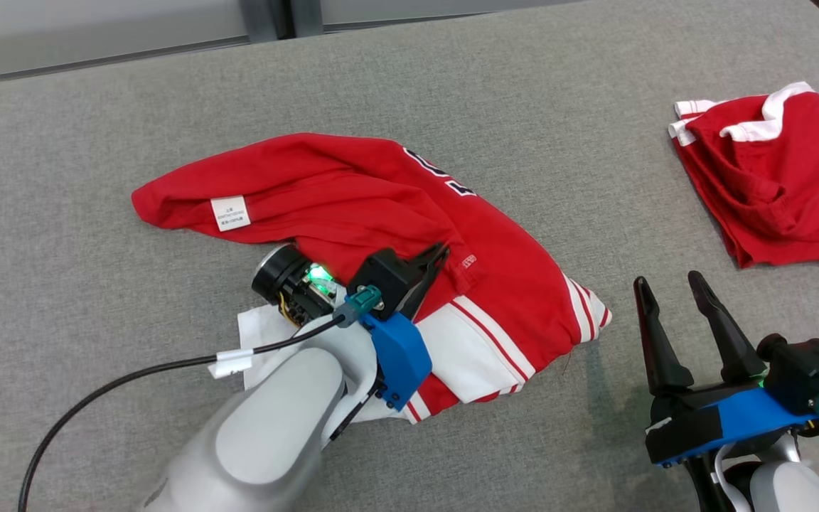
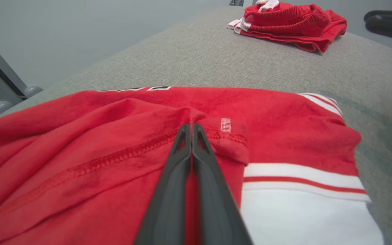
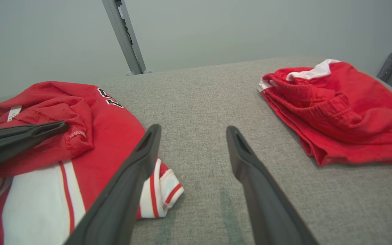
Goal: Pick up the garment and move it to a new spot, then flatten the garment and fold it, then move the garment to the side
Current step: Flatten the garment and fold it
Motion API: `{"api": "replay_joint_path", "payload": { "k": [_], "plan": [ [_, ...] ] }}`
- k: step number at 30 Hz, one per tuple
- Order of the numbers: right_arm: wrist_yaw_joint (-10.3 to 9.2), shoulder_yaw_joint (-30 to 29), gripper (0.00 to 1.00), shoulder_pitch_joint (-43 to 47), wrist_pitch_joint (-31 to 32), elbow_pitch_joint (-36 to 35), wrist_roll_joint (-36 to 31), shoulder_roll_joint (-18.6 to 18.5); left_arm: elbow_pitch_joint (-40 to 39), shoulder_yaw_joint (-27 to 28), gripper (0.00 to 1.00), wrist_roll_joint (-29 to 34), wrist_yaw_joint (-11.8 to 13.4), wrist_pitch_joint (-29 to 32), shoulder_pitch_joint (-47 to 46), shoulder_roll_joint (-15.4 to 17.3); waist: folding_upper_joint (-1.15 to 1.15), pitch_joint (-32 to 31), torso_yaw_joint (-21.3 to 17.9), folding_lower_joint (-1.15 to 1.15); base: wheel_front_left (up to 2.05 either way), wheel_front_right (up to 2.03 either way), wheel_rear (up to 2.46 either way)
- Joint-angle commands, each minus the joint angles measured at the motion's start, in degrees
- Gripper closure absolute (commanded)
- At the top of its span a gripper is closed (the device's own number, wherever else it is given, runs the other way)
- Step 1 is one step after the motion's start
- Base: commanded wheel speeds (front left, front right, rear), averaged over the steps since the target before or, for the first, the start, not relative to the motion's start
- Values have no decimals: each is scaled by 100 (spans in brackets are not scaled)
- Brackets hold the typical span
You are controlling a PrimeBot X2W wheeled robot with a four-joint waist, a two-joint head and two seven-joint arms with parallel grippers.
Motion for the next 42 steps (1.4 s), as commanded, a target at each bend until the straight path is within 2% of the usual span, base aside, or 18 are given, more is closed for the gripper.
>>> {"api": "replay_joint_path", "payload": {
  "k": [1, 4, 8, 14, 20, 26, 30, 31, 32, 34, 42],
  "plan": [
    [0, -27, 0, -86, -42, 13, 29, -6, 7, 21, 100, -42, -7, -118, -140, 6, -1, 8, 34, 0, 0, 0, 0],
    [0, -36, 0, -100, -16, 2, -32, -6, 1, 108, 100, -71, 35, -391, -191, 32, -1, -19, 86, 0, 0, 0, 0],
    [0, -120, 0, -55, 39, -48, -97, -6, -231, 394, 100, -148, 318, -758, -143, 159, -1, -124, 187, 0, 0, 0, 0],
    [0, -144, 0, 23, 67, -104, -73, -6, -866, 1159, 100, -414, 960, -859, 260, 806, -1, -226, 349, 0, 0, 0, 0],
    [0, -121, 0, 23, 21, -62, -13, -5, -1370, 2009, 100, -938, 1578, -731, 1115, 1423, -1, -231, 424, 0, 0, 0, 0],
    [0, -137, 0, -1, -1, -4, -16, -5, -1397, 2535, 100, -1490, 1917, -792, 2040, 1512, -1, -245, 482, 0, 0, 0, 0],
    [0, -139, 0, 14, 31, -13, -77, -5, -1276, 2607, 100, -1683, 1941, -825, 2347, 1411, -1, -290, 533, 0, 0, 0, 0],
    [0, -159, 0, 25, 42, -19, -88, -6, -1239, 2604, 63, -1738, 1906, -852, 2382, 1359, -1, -312, 561, 0, 0, 0, 0],
    [0, -156, 0, 27, 50, -35, -113, -6, -1215, 2591, 0, -1753, 1885, -894, 2412, 1335, -1, -329, 577, 0, 0, 0, 0],
    [0, -157, 0, 35, 88, -72, -138, -5, -1203, 2551, 0, -1791, 1808, -1028, 2438, 1239, -1, -387, 624, 0, 0, 0, 0],
    [0, -131, 0, 148, 207, -233, -231, -7, -1624, 2512, 0, -1339, 1931, -1462, 2351, 1001, -1, -699, 709, 0, 0, 0, 0]
  ]
}}
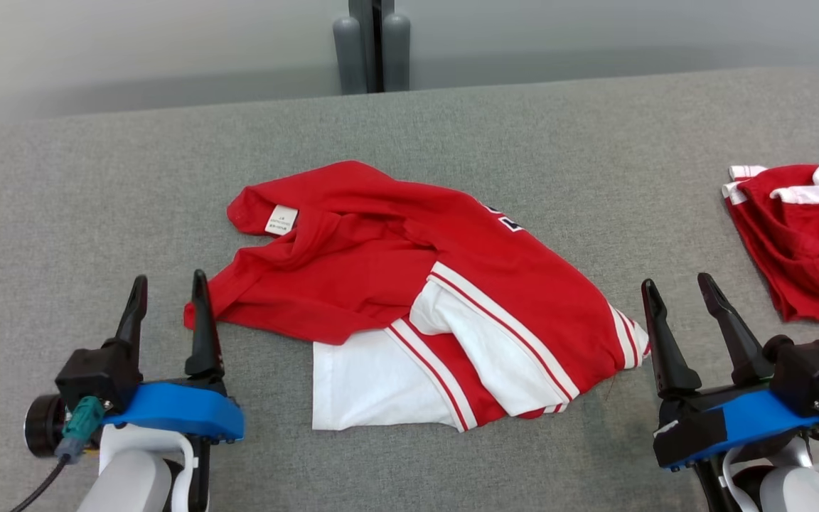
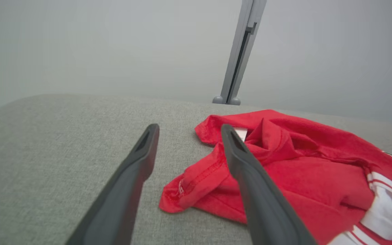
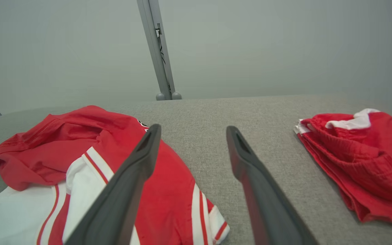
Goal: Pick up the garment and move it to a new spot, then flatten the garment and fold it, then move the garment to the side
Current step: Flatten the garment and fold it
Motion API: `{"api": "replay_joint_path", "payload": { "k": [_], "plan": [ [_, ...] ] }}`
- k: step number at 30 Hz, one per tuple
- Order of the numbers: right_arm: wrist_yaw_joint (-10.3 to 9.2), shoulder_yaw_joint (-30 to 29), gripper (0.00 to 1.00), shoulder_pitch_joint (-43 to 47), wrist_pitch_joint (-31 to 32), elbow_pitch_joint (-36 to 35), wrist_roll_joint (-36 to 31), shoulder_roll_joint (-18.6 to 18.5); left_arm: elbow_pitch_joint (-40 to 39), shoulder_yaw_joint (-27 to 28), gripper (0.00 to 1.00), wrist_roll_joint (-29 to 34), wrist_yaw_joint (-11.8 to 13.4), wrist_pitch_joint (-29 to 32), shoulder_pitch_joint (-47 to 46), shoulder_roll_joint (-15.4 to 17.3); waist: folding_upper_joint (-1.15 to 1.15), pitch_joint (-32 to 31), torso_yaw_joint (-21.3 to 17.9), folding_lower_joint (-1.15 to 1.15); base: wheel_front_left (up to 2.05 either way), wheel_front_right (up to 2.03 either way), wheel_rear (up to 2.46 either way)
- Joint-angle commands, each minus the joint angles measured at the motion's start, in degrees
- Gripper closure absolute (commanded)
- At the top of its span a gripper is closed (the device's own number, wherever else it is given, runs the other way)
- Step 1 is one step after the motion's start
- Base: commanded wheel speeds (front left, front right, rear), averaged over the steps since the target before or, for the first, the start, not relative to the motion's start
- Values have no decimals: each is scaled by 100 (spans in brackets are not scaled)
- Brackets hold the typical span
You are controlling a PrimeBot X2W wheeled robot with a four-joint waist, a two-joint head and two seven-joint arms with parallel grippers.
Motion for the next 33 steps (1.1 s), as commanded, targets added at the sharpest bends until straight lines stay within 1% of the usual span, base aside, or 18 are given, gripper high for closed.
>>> {"api": "replay_joint_path", "payload": {
  "k": [1, 5, 11, 13, 17, 28, 31, 33],
  "plan": [
    [0, -12, 0, 74, 1, -35, -28, -8, -94, -46, 0, 160, 31, -35, -83, 40, 1, -63, -22, 0, 0, 0, 0],
    [0, 11, 0, 174, 64, -78, -51, -8, -494, -146, 0, 576, 69, -64, 22, 119, 1, -244, -51, 0, 0, 0, 0],
    [0, 17, 0, 330, 118, -111, -45, -7, -784, -326, 0, 893, 127, 10, 269, 326, 1, -432, -118, 0, 0, 0, 0],
    [0, 7, 0, 360, 132, -131, -30, -7, -867, -373, 0, 886, 99, 78, 322, 357, 1, -459, -125, 0, 0, 0, 0],
    [0, -2, 0, 422, 146, -148, -7, -7, -972, -384, 0, 880, 136, 164, 388, 429, 1, -499, -128, 0, 0, 0, 0],
    [0, 23, 0, 414, 175, -184, -18, -7, -1066, -387, 0, 810, 189, 178, 432, 412, 1, -494, -99, 0, 0, 0, 0],
    [0, 247, 0, 403, 268, -124, -57, -15, -1086, -401, 0, 821, 196, 163, 365, 402, 1, -440, -62, 0, 0, 0, 0],
    [0, 583, 0, 404, 361, -22, -48, -34, -1099, -402, 0, 840, 198, 149, 296, 399, 1, -382, -32, 0, 0, 0, 0]
  ]
}}
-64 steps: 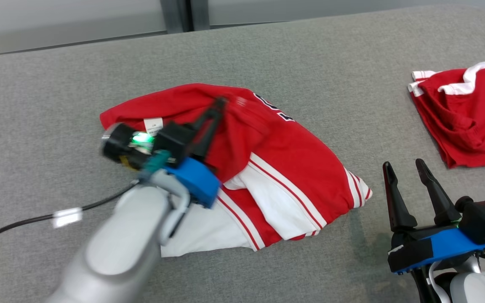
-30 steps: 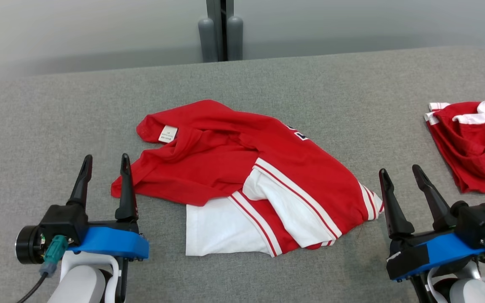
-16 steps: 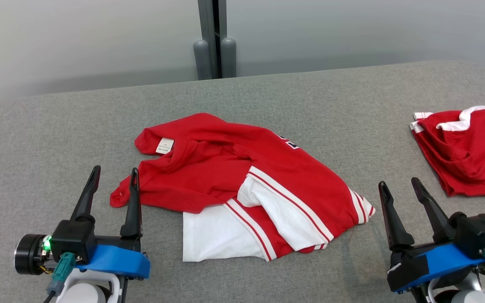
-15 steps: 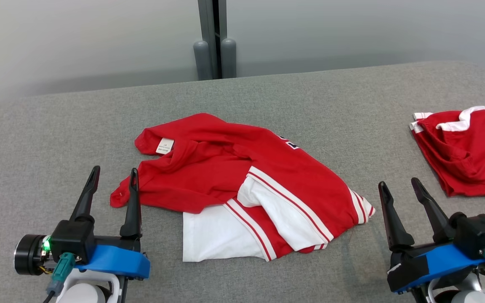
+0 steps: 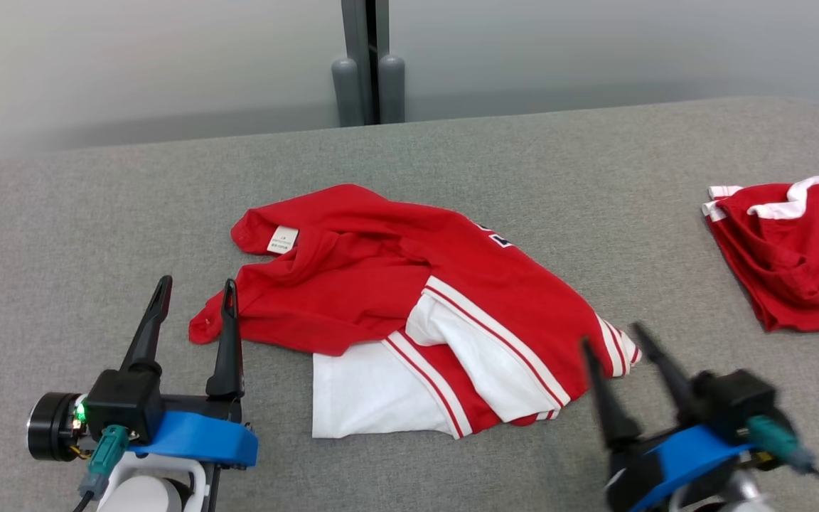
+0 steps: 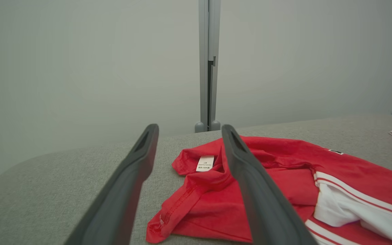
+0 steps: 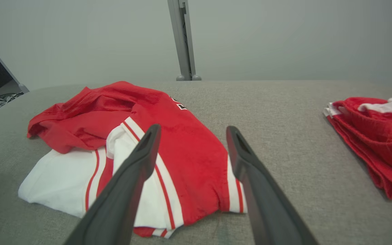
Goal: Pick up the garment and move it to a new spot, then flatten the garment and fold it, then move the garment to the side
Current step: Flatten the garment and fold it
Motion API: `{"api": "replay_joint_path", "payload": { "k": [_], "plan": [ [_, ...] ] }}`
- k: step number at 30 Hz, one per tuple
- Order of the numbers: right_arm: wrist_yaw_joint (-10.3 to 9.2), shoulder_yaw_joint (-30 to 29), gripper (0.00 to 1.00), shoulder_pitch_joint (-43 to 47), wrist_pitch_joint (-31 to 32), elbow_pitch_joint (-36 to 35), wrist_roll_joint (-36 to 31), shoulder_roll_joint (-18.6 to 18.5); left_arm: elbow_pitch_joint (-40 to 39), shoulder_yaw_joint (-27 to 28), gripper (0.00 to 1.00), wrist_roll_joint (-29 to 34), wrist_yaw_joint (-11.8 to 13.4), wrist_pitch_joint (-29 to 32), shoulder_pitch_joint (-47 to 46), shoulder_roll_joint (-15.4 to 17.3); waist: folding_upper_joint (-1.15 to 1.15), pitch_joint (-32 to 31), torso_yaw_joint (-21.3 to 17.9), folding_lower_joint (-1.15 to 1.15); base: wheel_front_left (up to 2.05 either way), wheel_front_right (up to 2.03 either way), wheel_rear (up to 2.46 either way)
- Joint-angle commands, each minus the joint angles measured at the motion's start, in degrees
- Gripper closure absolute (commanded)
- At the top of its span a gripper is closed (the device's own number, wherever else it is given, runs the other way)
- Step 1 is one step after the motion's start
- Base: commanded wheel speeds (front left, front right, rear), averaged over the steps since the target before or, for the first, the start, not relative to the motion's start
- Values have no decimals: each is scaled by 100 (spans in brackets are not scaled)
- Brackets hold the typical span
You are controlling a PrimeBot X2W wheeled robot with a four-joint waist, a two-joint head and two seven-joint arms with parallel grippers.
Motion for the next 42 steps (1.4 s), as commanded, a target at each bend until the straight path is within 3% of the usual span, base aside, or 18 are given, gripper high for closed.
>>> {"api": "replay_joint_path", "payload": {
  "k": [1, 7, 18, 19, 20, 21, 25, 33, 42],
  "plan": [
    [0, 253, 0, 11, 75, 101, 5, -40, -22, -6, 0, 42, 12, -36, -112, 8, 0, 64, 50, 0, 0, 0, 0],
    [0, 1411, 0, -219, 99, 791, 198, -87, -11, -46, 0, 76, -9, -83, -297, -90, 0, 315, 205, 0, 0, 0, 0],
    [0, 2046, 0, -1014, -180, 2501, 104, -150, 184, -63, 0, 95, -90, -199, -544, -266, 0, 647, 400, 0, 0, 0, 0],
    [-1, 2060, 12, -1042, -158, 2650, 95, -171, 199, -53, 0, 93, -93, -209, -556, -279, 0, 654, 406, 0, 0, 0, 0],
    [-1, 2061, 88, -1064, -105, 2791, 76, -200, 214, -43, 0, 95, -97, -206, -569, -287, 0, 660, 412, 0, 0, 0, 0],
    [-5, 2031, 100, -1078, -125, 2873, 119, -201, 225, -33, 0, 97, -98, -212, -578, -294, 0, 667, 413, 0, 0, 0, 0],
    [-5, 1969, 100, -1113, -213, 2950, 212, -277, 242, 4, 0, 99, -92, -228, -558, -306, 0, 676, 372, 0, 0, 0, 0],
    [-27, 1577, 100, -1001, -347, 2480, 375, -821, 242, 59, 0, 125, -95, -246, -501, -323, 0, 668, 236, 0, 0, 0, 0],
    [-5, 497, 100, -978, -277, 2060, 512, -1589, 219, 120, 0, 152, -68, -250, -486, -332, 0, 693, 90, 0, 0, 0, 0]
  ]
}}
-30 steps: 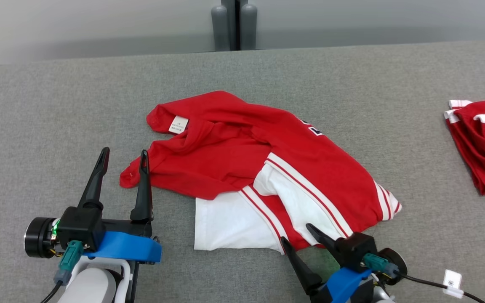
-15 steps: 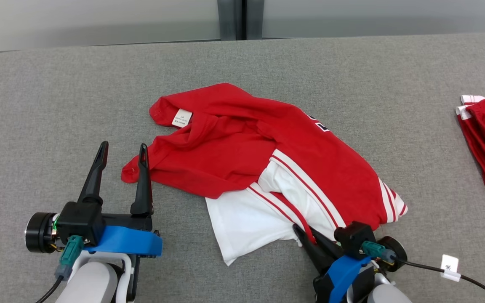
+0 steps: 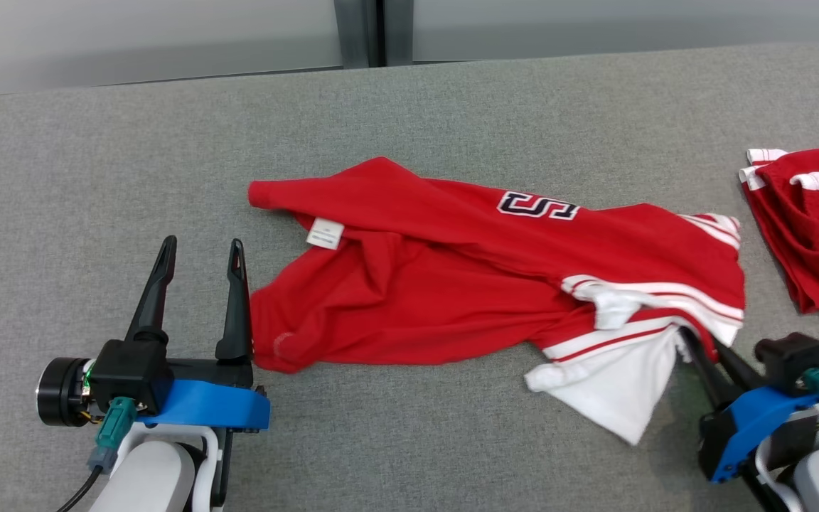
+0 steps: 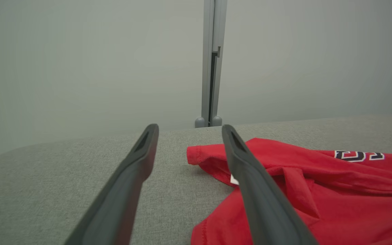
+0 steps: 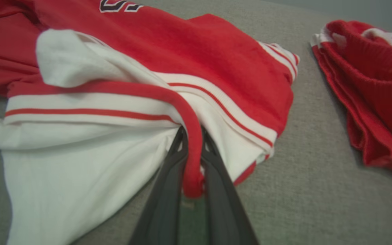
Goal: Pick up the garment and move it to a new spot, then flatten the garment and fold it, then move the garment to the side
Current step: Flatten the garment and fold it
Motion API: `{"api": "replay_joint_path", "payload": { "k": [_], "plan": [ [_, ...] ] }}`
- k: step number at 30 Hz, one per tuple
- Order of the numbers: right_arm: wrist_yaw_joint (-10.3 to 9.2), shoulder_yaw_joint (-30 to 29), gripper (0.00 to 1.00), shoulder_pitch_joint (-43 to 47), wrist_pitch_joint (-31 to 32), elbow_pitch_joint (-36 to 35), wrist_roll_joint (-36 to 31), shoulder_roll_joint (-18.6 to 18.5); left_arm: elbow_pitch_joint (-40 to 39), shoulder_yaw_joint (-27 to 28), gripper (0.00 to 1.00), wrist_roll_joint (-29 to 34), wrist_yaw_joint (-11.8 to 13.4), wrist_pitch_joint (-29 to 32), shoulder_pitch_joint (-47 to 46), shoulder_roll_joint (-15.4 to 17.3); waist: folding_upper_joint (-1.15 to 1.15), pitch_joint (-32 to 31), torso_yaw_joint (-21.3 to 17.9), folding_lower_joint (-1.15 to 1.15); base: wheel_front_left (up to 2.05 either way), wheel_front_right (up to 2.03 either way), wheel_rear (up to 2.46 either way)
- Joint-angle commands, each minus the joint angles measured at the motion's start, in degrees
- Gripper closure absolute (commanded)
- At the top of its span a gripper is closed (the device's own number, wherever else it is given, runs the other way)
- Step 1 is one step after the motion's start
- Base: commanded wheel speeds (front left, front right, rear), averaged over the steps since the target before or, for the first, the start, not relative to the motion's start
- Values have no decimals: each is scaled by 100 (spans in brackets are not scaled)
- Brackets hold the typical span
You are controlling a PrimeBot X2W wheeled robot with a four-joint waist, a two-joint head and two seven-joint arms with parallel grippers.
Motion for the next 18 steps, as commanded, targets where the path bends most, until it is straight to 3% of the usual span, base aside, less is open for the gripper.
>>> {"api": "replay_joint_path", "payload": {
  "k": [1, 4, 5, 6, 11, 18],
  "plan": [
    [-12, -65, 100, -60, -15, 9, 15, -64, -12, 26, 0, 15, 23, -33, -15, 8, -1, 0, -6, 0, 0, 0, 0],
    [-11, -212, 100, -178, -121, 55, 119, -87, -5, 32, 0, 24, 5, -34, -34, 18, -1, 1, -25, 0, 0, 0, 0],
    [-11, -227, 61, -204, -159, 86, 147, -72, 0, 33, 0, 25, 1, -34, -33, 20, -1, -6, -29, 0, 0, 0, 0],
    [-11, -224, 0, -242, -209, 78, 198, -33, 6, 32, 0, 23, -3, -34, -27, 21, -1, -14, -30, 0, 0, 0, 0],
    [-10, -253, 0, -202, -512, -156, 313, 159, 54, 29, 0, 4, -11, -32, 73, 47, -1, -108, -39, 0, 0, 0, 0],
    [-8, -615, 0, 116, -917, -1015, 40, 616, 113, 12, 0, -12, 43, -12, 274, 106, -1, -323, -79, 0, 0, 0, 0]
  ]
}}
